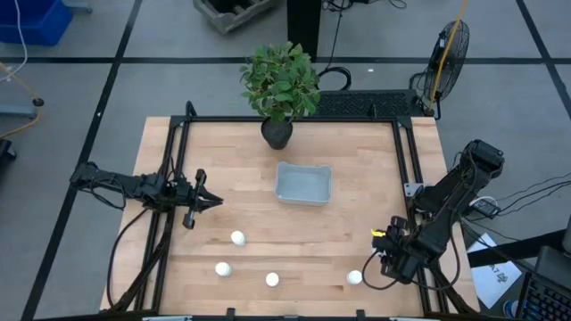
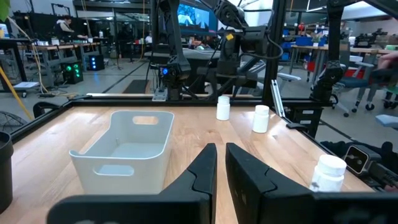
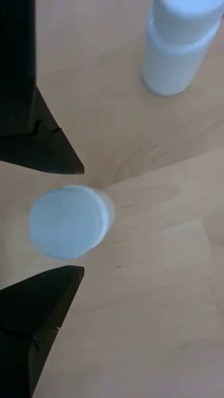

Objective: Pick and place pill bottles into a basket
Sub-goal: Put the white medicine bottle into the gray bin

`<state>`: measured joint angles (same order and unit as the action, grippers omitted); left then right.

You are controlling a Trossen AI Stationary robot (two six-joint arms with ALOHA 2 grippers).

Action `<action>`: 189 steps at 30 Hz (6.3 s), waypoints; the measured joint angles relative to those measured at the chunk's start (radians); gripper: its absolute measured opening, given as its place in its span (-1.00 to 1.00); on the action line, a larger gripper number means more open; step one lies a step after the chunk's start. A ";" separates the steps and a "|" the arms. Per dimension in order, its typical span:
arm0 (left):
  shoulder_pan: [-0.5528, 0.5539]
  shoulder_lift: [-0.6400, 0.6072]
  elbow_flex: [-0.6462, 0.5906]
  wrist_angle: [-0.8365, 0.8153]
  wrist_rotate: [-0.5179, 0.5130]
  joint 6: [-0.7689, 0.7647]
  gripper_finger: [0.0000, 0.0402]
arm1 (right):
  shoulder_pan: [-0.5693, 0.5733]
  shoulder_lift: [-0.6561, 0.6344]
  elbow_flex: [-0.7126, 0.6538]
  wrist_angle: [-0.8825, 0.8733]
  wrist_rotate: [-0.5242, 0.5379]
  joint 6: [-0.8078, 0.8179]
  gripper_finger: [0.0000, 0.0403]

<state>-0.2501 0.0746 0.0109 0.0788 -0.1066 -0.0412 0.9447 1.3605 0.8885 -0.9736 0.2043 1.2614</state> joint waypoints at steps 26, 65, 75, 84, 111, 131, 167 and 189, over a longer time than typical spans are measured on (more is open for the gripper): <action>0.000 0.000 0.000 0.000 0.000 0.000 -0.81 | -0.112 -0.001 -0.023 0.046 0.130 -0.184 -0.27; 0.000 0.000 0.000 0.000 0.000 0.000 -0.81 | -0.987 -0.115 0.049 0.596 -0.050 -1.244 -0.27; 0.000 0.000 0.000 0.000 0.000 0.000 -0.81 | -1.059 0.154 0.297 0.393 -0.078 -1.245 -0.27; 0.000 0.000 0.000 0.000 0.000 0.000 -0.81 | -1.155 0.272 0.346 0.327 -0.187 -1.231 -0.26; 0.000 0.000 0.000 0.000 0.000 0.000 -0.81 | -1.199 0.383 0.346 0.319 -0.205 -1.334 0.11; 0.000 0.000 0.000 0.000 0.000 0.000 -0.81 | -0.992 0.174 0.345 0.409 -0.156 -1.431 0.35; 0.000 0.000 0.000 0.000 0.000 0.000 -0.81 | -0.550 0.578 0.263 1.388 -0.366 -1.335 0.42; 0.000 0.005 0.000 0.000 0.000 0.000 -0.81 | -0.533 0.742 0.361 1.477 -0.419 -1.328 0.42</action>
<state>-0.2502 0.0799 0.0109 0.0788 -0.1065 -0.0414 0.4114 2.1025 1.2491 0.5034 -0.2146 -0.0667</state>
